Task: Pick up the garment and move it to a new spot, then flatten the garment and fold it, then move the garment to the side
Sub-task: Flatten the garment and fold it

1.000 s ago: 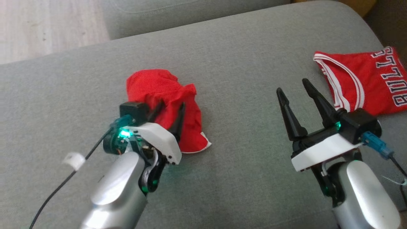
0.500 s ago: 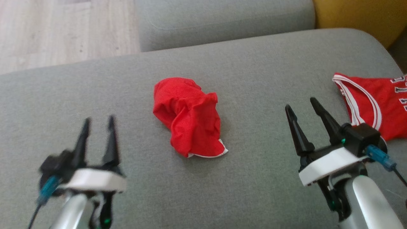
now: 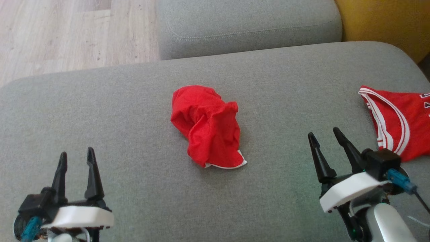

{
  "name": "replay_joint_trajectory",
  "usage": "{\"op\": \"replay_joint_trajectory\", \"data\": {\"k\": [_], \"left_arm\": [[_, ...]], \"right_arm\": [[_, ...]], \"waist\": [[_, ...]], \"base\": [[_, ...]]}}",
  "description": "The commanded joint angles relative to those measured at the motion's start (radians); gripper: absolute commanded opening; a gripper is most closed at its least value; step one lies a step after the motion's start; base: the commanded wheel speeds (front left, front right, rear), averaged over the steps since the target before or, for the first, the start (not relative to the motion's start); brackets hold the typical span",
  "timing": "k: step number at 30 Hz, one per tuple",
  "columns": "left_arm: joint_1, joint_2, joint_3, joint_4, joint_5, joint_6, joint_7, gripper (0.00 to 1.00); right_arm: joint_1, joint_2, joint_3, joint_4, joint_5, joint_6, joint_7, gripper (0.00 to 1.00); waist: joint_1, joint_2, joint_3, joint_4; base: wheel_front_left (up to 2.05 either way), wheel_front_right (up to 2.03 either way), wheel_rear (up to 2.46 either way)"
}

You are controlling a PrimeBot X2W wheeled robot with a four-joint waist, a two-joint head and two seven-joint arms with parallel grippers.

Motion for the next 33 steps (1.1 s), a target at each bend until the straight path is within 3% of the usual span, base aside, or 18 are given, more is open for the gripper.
{"op": "replay_joint_trajectory", "data": {"k": [1, 9, 13, 19, 25, 33], "left_arm": [[-0.039, 0.028, 0.045, -0.038, 0.009, 0.01, 0.002, 1.0], [-0.038, 0.034, 0.04, -0.08, 0.01, 0.027, 0.022, 1.0], [-0.046, 0.04, 0.039, -0.1, 0.014, 0.035, 0.031, 1.0], [-0.074, 0.038, 0.026, -0.121, 0.019, 0.038, 0.045, 1.0], [-0.11, 0.03, 0.0, -0.121, 0.028, 0.031, 0.054, 1.0], [-0.14, 0.023, -0.017, -0.106, 0.03, 0.02, 0.051, 1.0]], "right_arm": [[-0.02, 0.001, 0.015, -0.031, 0.0, 0.007, -0.008, 1.0], [-0.041, 0.008, 0.045, -0.02, 0.008, 0.007, 0.003, 1.0], [-0.093, 0.024, 0.163, 0.021, 0.043, 0.007, 0.051, 1.0], [-0.223, 0.065, 0.316, 0.223, 0.089, 0.007, 0.123, 1.0], [-0.34, 0.086, 0.327, 0.47, 0.058, 0.007, 0.154, 1.0], [-0.414, 0.088, 0.472, 0.566, 0.196, 0.007, 0.12, 1.0]], "waist": [[0.0, 0.0, 0.001, 0.001], [0.0, 0.0, 0.022, 0.004], [0.0, 0.0, 0.044, 0.008], [0.0, 0.0, 0.087, 0.028], [0.0, 0.0, 0.121, 0.062], [0.0, 0.0, 0.143, 0.08]], "base": [[0.0, 0.0, 0.0], [0.0, 0.0, 0.0], [0.0, 0.0, 0.0], [0.0, 0.0, 0.0], [0.0, 0.0, 0.0], [0.0, 0.0, 0.0]]}}
